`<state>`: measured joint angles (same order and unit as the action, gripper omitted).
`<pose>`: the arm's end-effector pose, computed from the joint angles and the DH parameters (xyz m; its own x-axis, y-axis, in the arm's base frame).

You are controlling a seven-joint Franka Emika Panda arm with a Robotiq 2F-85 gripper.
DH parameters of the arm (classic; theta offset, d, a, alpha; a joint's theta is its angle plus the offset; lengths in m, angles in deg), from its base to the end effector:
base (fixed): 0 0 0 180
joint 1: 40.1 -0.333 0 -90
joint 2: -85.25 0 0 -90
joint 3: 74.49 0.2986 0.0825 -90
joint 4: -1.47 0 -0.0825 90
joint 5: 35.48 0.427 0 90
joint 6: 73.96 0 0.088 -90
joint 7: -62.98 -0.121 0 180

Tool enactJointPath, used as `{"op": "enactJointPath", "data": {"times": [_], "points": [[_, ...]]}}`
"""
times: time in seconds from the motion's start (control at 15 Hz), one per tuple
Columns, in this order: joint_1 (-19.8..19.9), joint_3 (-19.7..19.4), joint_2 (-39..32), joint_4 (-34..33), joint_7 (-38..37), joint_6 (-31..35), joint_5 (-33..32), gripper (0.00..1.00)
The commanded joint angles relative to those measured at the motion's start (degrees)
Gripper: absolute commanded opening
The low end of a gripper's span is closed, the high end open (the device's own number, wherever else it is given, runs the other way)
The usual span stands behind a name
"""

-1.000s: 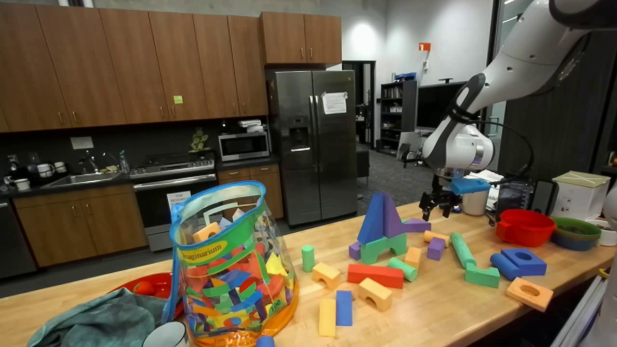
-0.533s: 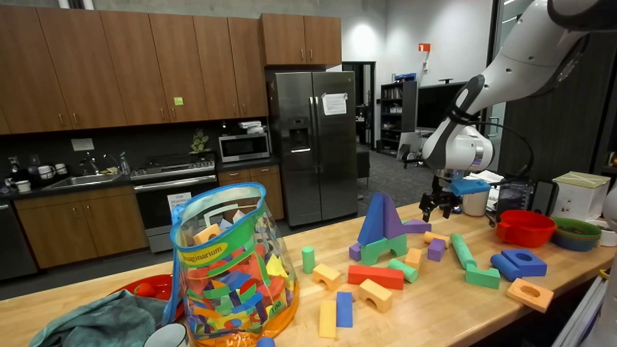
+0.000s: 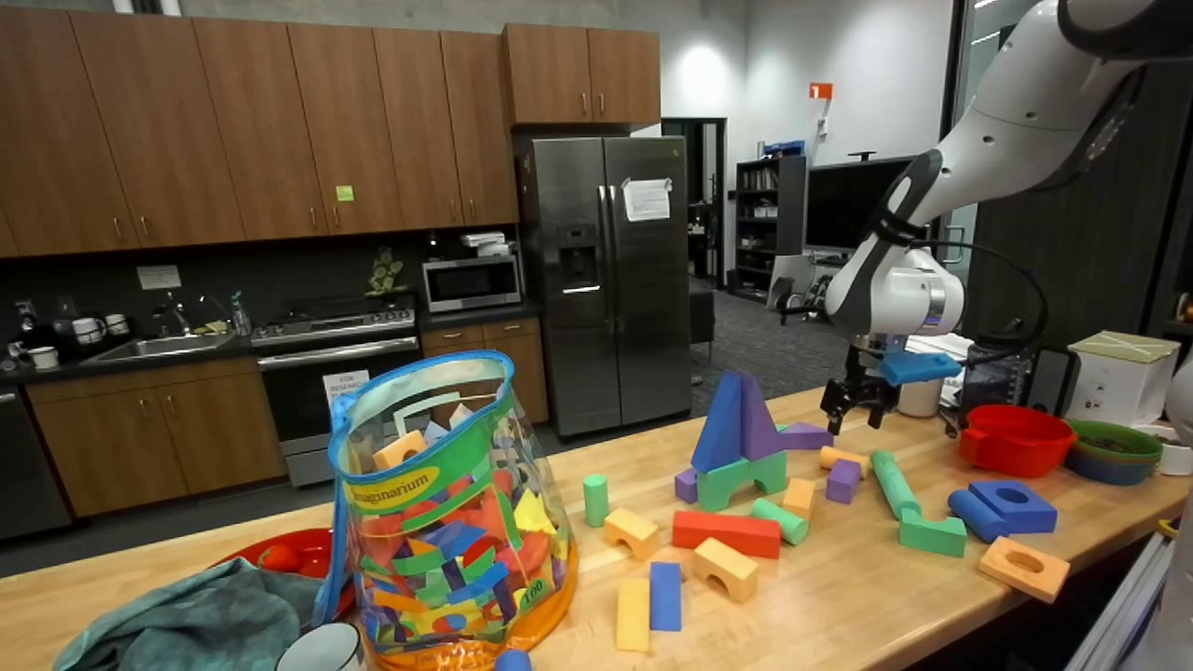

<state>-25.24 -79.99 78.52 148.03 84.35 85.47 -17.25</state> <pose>0.4463 -0.1806 0.1641 0.9530 -0.2732 0.1309 -0.2632 -0.9607 -0.0885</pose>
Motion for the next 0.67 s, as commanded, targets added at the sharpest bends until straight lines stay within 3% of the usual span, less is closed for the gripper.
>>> {"op": "enactJointPath", "data": {"times": [0.0,0.4,0.6], "points": [[0.23,-1.15,0.53,3.22,-1.74,5.44,-0.41,1.00],[-0.87,-3.67,-1.13,5.57,-7.13,14.67,-3.69,1.00],[-1.52,-5.30,-1.63,5.80,-8.55,14.56,-6.75,1.00]]}}
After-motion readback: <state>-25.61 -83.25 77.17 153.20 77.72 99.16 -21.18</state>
